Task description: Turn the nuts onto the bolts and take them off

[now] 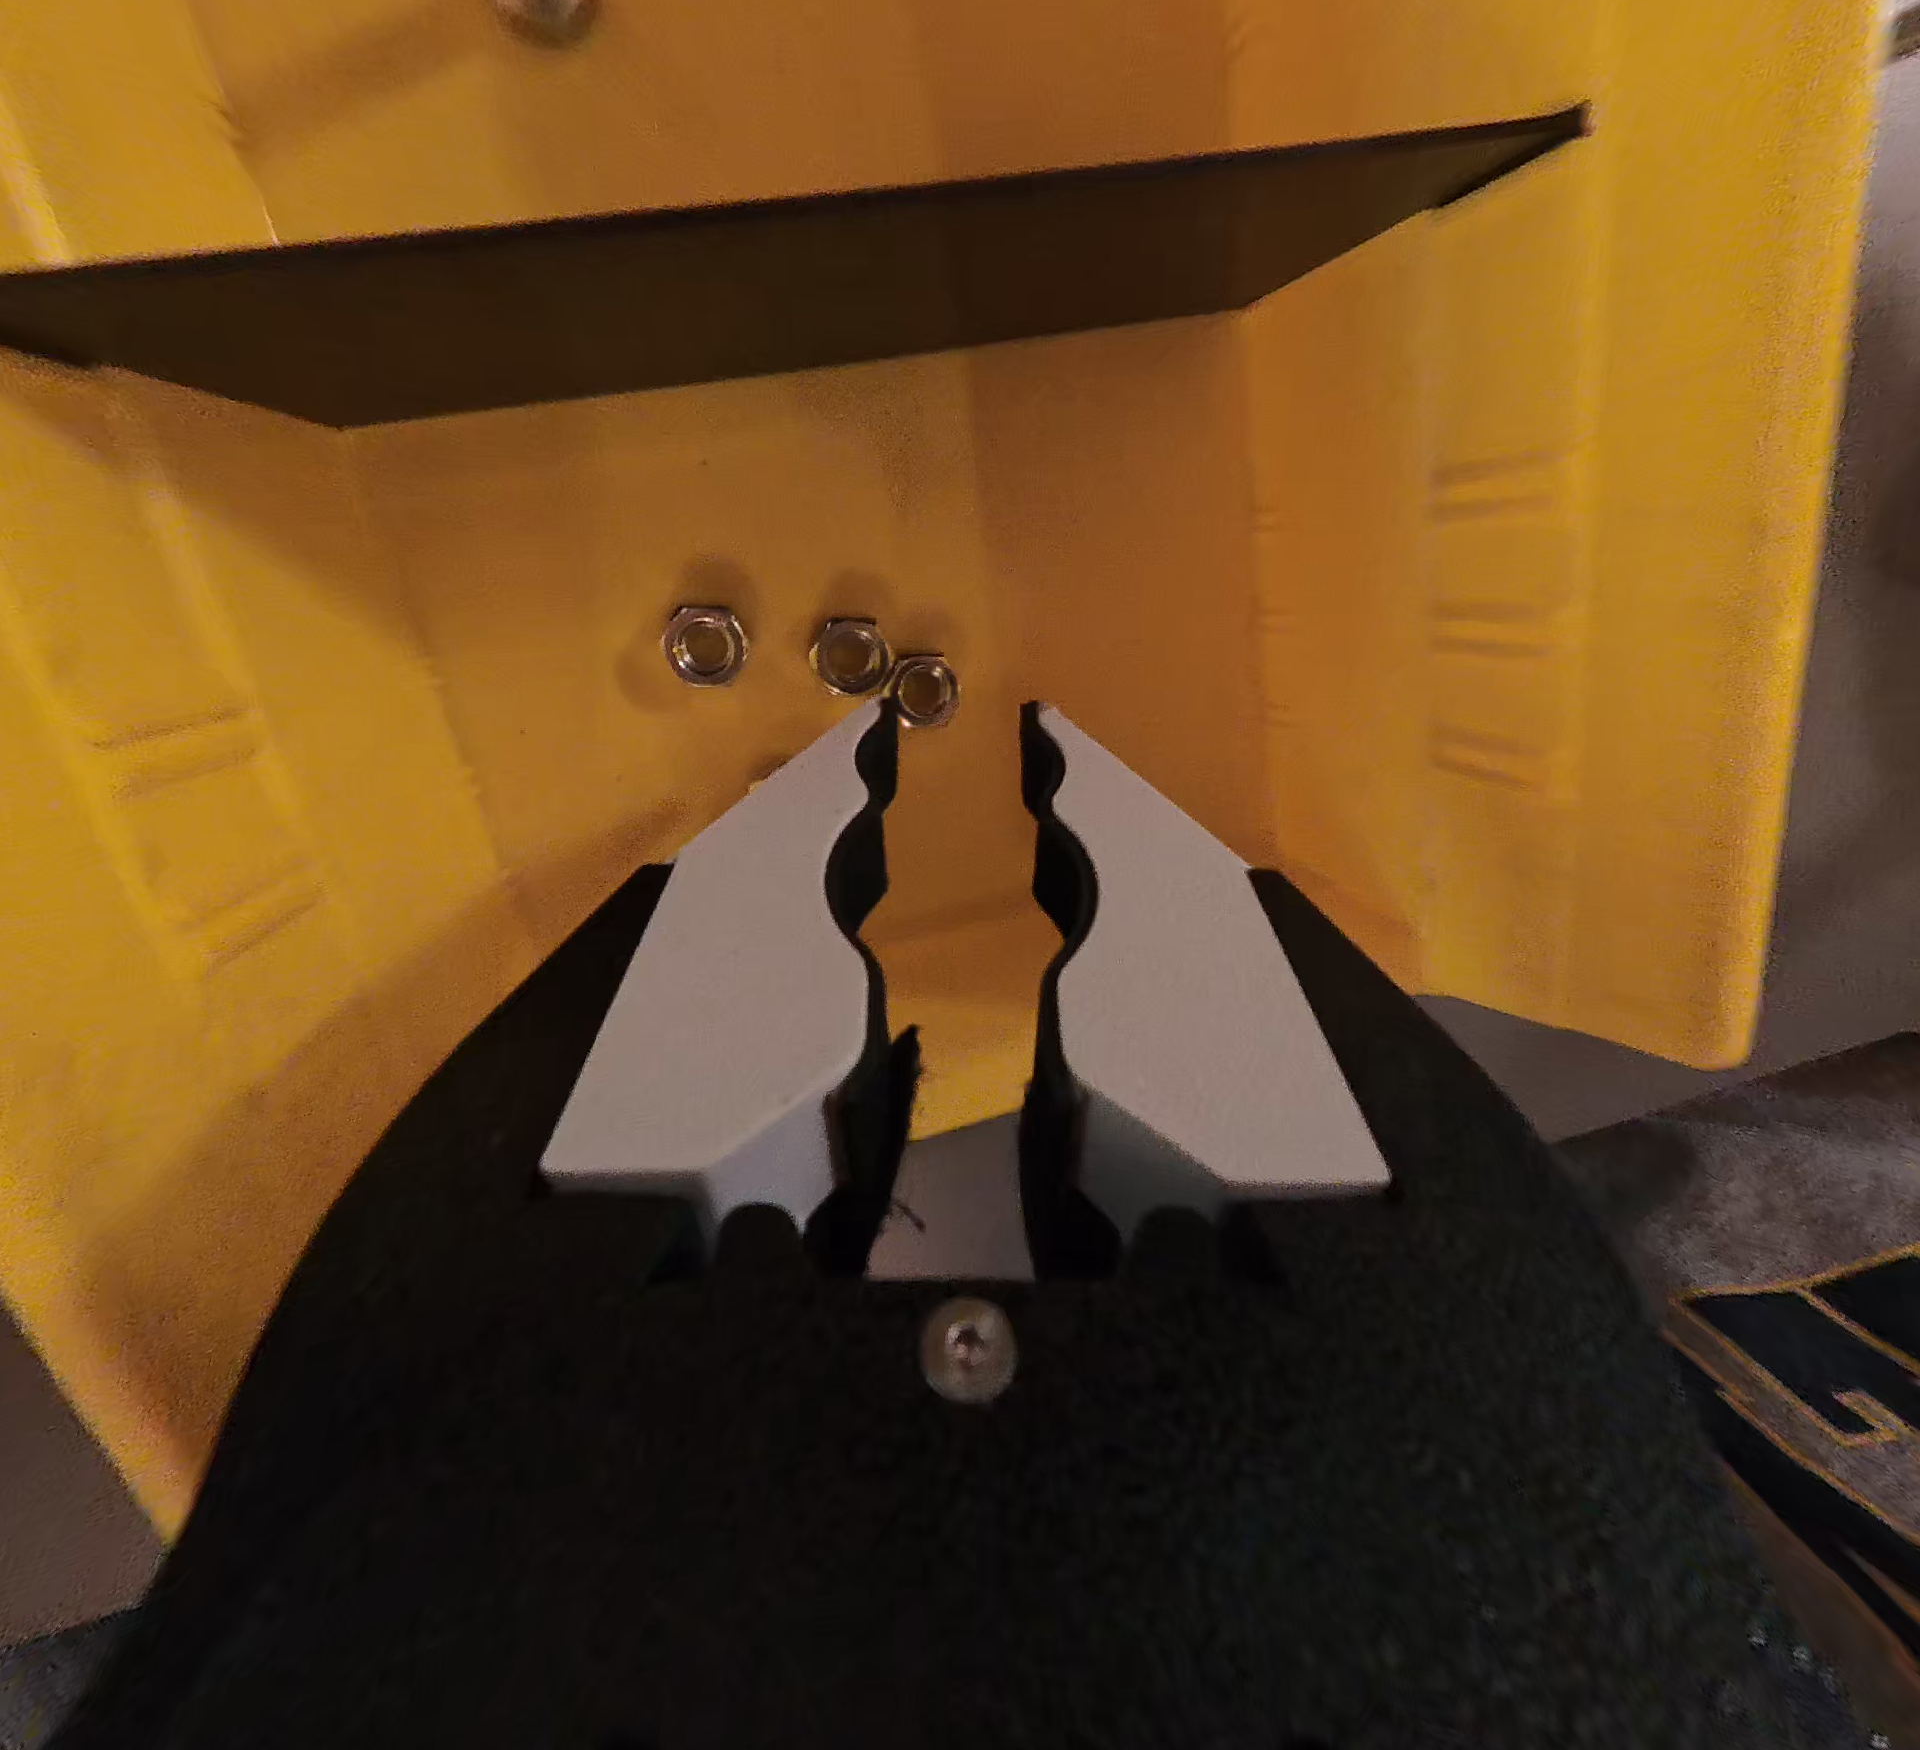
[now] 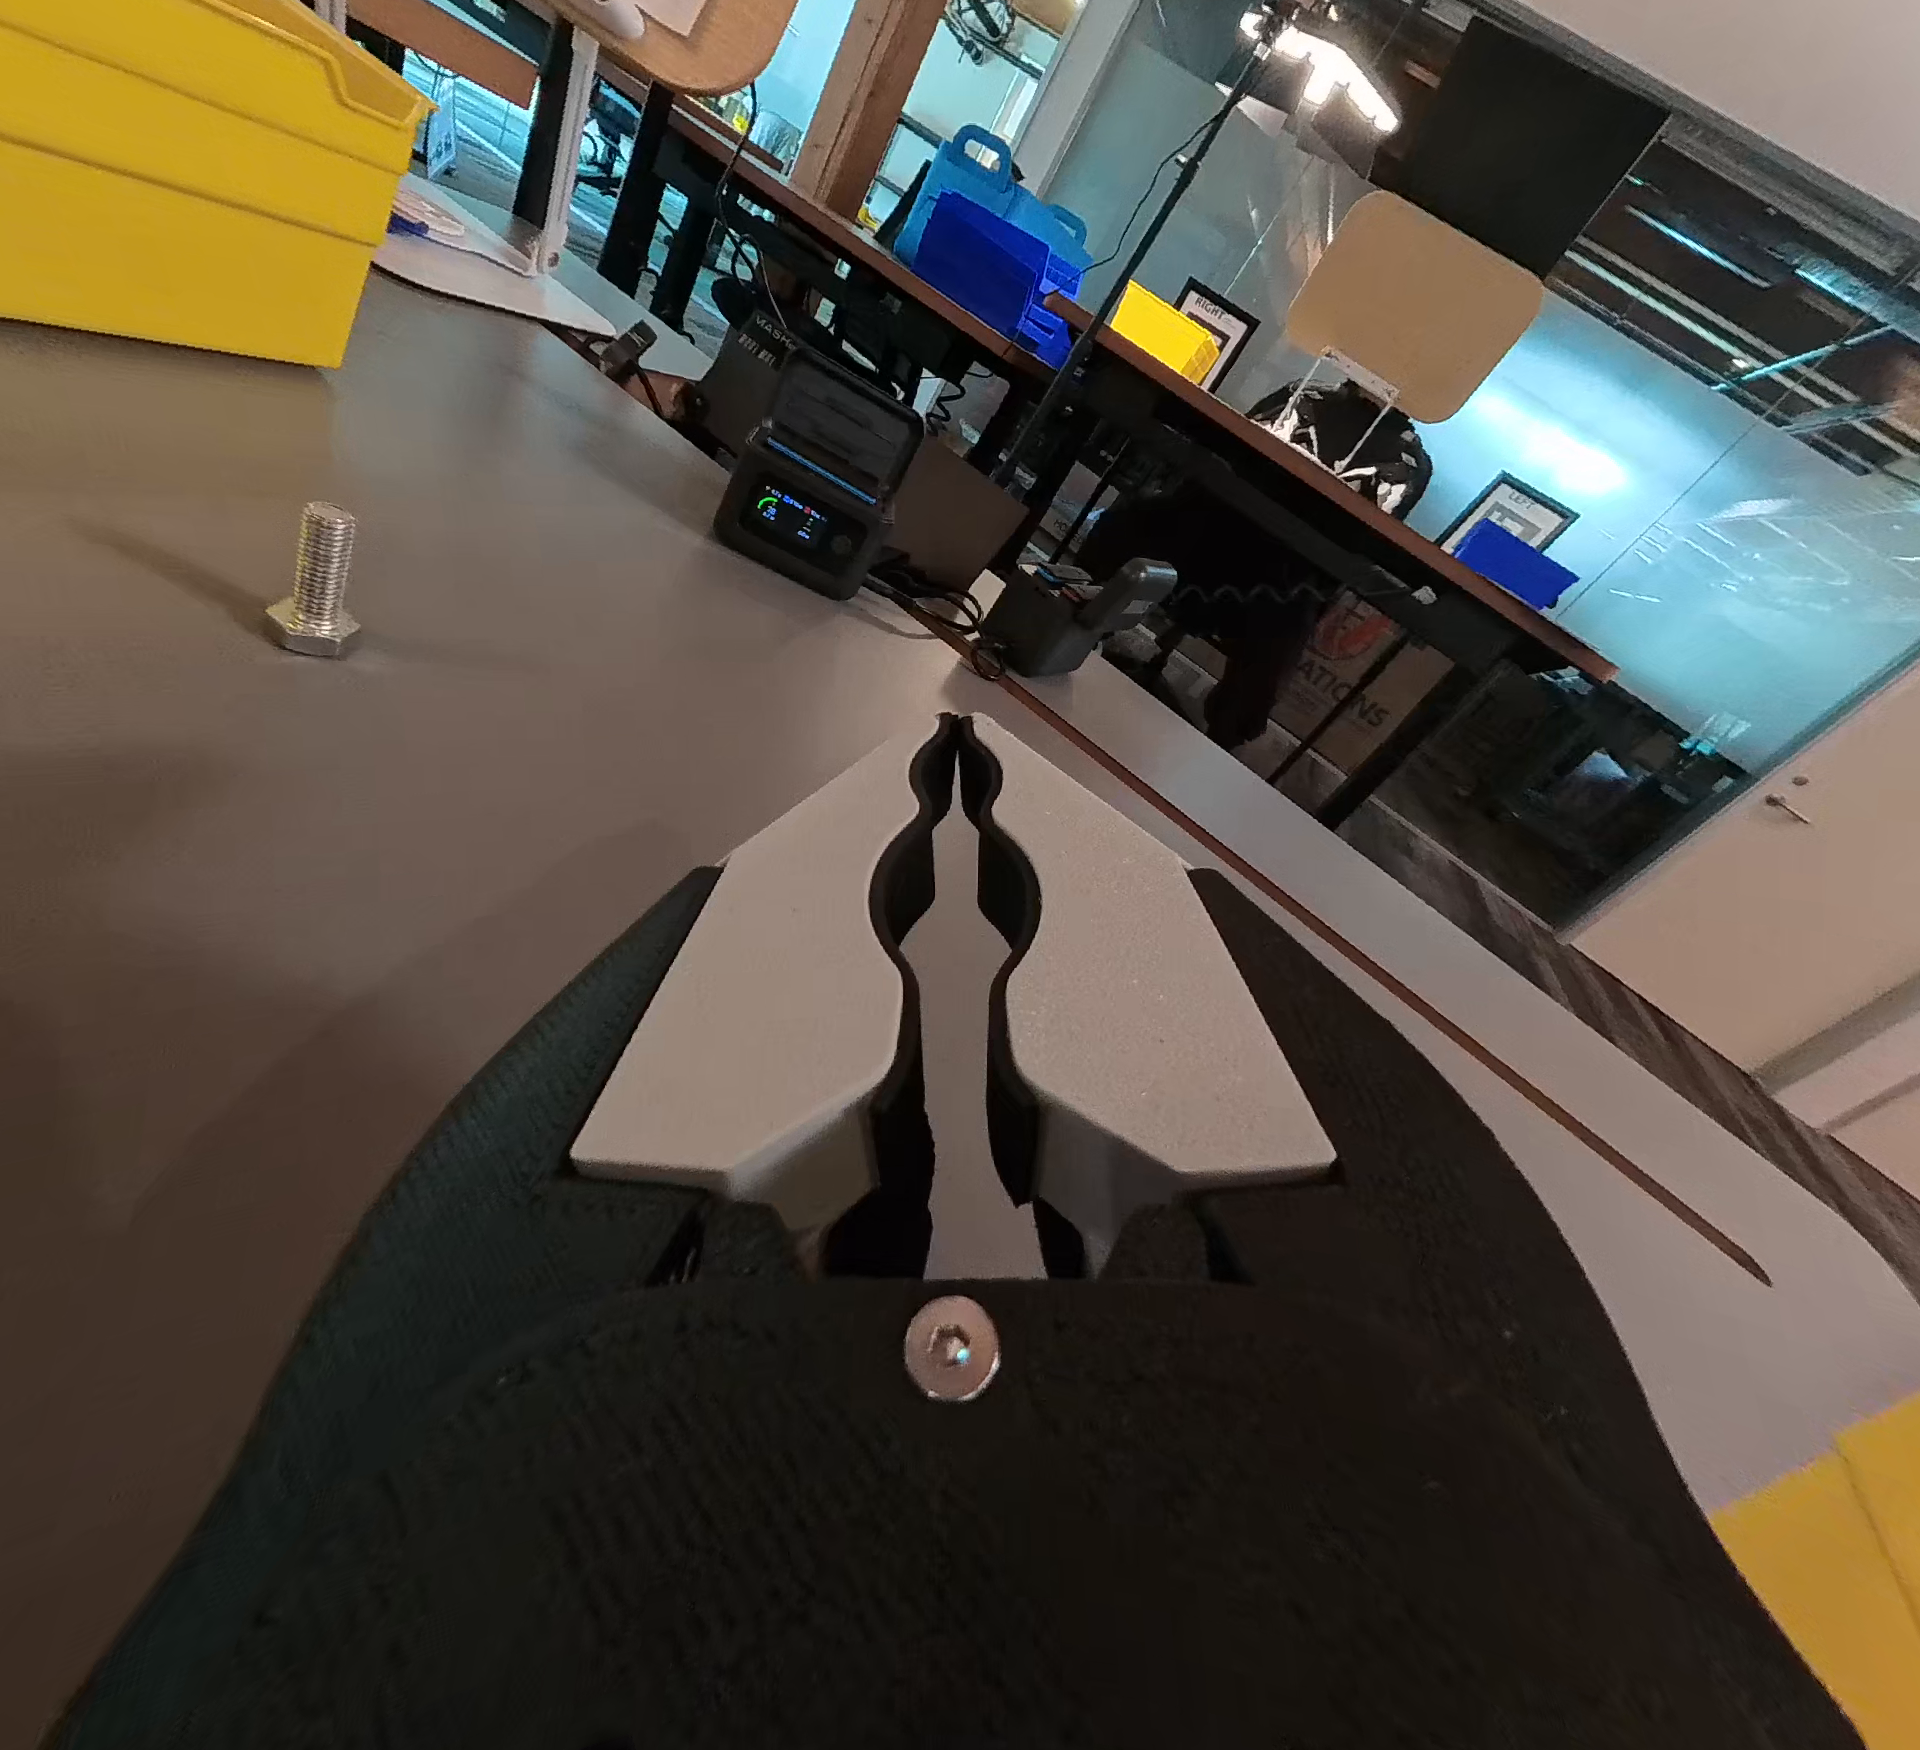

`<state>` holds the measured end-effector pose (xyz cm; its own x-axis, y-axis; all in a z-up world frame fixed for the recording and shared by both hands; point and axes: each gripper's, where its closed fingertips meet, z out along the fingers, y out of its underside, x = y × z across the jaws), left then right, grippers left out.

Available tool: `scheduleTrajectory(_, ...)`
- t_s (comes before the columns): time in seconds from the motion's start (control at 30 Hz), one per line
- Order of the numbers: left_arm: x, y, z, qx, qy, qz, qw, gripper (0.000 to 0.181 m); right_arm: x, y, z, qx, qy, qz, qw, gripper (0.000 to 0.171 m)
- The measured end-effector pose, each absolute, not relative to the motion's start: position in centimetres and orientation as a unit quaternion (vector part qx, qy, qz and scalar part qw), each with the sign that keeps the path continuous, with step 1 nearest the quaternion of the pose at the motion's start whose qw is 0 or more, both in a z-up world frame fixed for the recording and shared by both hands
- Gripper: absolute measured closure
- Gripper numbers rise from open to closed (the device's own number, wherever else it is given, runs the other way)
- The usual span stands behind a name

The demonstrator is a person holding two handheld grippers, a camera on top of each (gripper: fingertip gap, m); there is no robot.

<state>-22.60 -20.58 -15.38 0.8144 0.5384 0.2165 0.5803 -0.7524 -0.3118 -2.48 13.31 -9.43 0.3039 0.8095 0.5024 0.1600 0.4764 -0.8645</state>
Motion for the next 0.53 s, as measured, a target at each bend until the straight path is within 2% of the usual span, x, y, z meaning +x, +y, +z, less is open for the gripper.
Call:
scheduleTrajectory(0.03,-22.6,-20.6,-15.9,-0.934,-0.303,-0.061,0.18,0.16,-2.5,13.3,-9.4,-0.451,-0.538,0.242,0.67,0.171)
scheduleTrajectory(0.4,-22.2,-20.6,-18.3,-0.94,-0.313,-0.049,0.129,0.154,-2.5,13.3,-9.5,-0.45,-0.54,0.241,0.669,0.171)
scheduleTrajectory(0.53,-22.5,-20.4,-18.4,-0.94,-0.314,-0.039,0.129,0.158,-2.5,13.3,-9.5,-0.45,-0.54,0.241,0.669,0.171)
